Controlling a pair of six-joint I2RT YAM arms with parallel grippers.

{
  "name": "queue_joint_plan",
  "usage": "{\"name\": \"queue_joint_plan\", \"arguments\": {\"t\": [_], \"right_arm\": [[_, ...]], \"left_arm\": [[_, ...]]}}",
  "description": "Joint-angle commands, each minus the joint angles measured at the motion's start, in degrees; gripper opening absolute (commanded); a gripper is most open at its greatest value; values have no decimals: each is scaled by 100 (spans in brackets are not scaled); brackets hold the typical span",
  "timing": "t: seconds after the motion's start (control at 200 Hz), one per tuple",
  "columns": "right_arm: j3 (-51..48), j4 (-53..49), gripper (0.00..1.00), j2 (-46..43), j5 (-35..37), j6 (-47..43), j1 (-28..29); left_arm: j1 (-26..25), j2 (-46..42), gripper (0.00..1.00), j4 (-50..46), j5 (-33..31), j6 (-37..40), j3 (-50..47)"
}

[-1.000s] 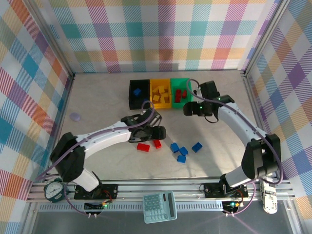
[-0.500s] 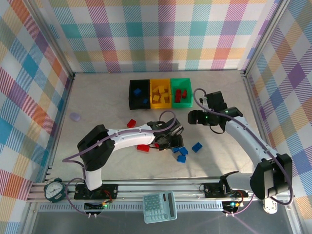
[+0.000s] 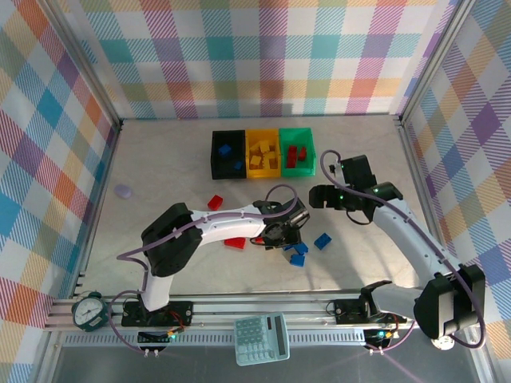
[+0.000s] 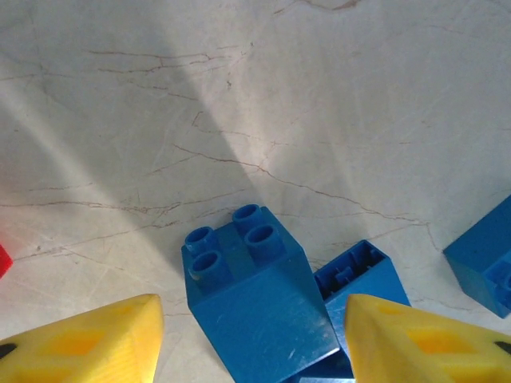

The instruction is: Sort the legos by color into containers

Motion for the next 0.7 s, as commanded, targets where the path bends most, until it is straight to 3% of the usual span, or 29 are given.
{"name": "queue_joint_plan", "arguments": {"t": [0.0, 0.25, 0.465, 0.695], "right_arm": [[-98, 34, 86, -89, -46, -86, 13], [-99, 30, 86, -118, -11, -112, 7], [-98, 21, 86, -141, -2, -121, -11], [-90, 17, 86, -154, 7, -103, -40]], "left_arm": [[-24, 164, 59, -322, -84, 5, 257], [54, 329, 46, -523, -179, 216, 450], [146, 442, 28, -792, -343, 538, 641], [452, 361, 23, -1357, -665, 1199, 1154]]}}
